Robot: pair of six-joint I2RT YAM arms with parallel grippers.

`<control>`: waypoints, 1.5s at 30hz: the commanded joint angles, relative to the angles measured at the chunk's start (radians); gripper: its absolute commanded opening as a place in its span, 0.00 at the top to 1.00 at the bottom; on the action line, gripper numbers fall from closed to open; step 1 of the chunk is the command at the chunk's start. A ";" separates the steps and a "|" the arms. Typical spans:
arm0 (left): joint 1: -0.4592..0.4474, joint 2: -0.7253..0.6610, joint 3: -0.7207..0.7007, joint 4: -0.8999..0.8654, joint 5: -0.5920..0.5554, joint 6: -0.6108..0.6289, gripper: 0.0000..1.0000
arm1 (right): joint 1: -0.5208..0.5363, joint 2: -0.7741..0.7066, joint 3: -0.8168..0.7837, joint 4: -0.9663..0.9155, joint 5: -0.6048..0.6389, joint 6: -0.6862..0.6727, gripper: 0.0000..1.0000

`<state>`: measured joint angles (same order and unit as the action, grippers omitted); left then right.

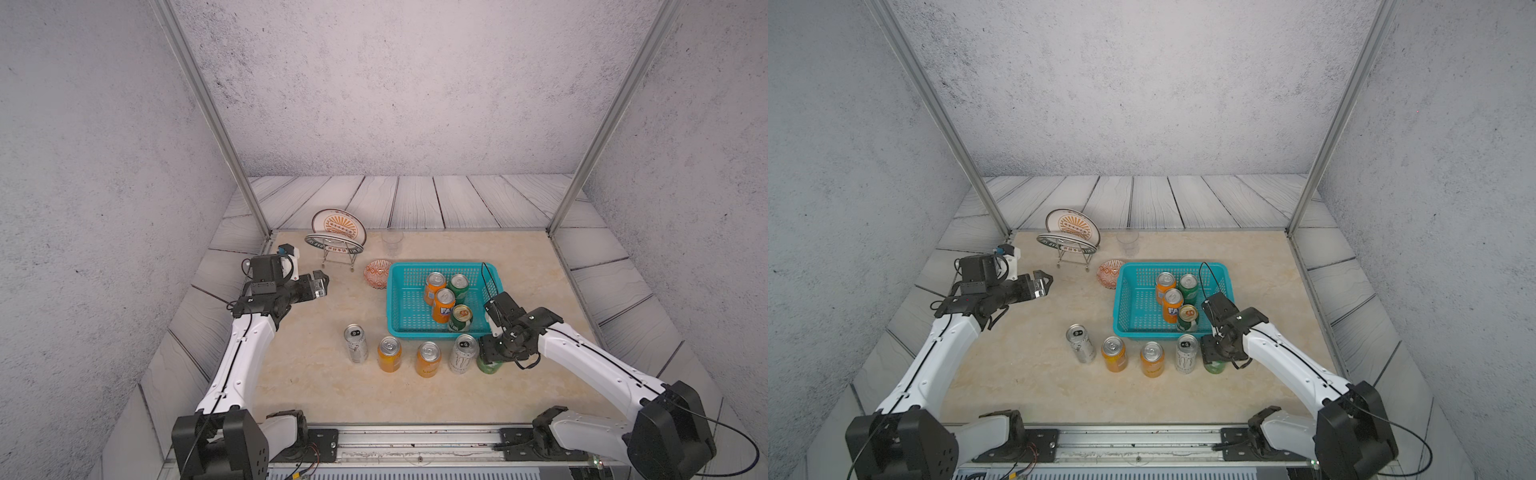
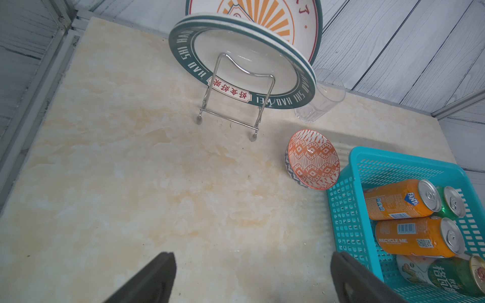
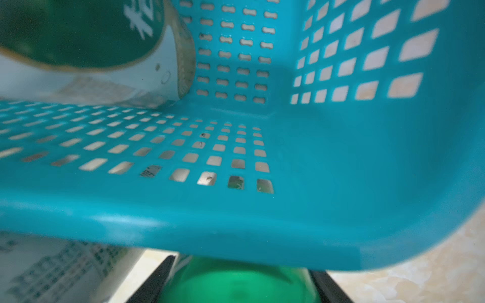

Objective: Take out the drinks from the basket
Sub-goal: Place the drink at the center of the board, then pick up the drink from the basket.

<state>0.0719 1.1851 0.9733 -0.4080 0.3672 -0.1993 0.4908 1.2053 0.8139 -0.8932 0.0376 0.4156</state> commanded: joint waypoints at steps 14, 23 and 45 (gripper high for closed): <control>0.011 0.008 0.029 -0.003 0.003 0.008 0.01 | 0.004 -0.008 0.013 -0.007 0.020 0.006 0.28; 0.012 0.010 0.029 -0.003 0.002 0.007 0.01 | 0.005 -0.032 0.040 -0.042 0.035 0.000 0.21; 0.010 0.006 0.011 0.037 0.039 0.018 0.01 | -0.024 -0.094 0.289 -0.074 0.192 -0.128 0.01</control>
<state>0.0719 1.1862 0.9733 -0.3790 0.3935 -0.1905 0.4858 1.1198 1.0752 -0.9840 0.1688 0.3439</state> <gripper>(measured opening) 0.987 0.995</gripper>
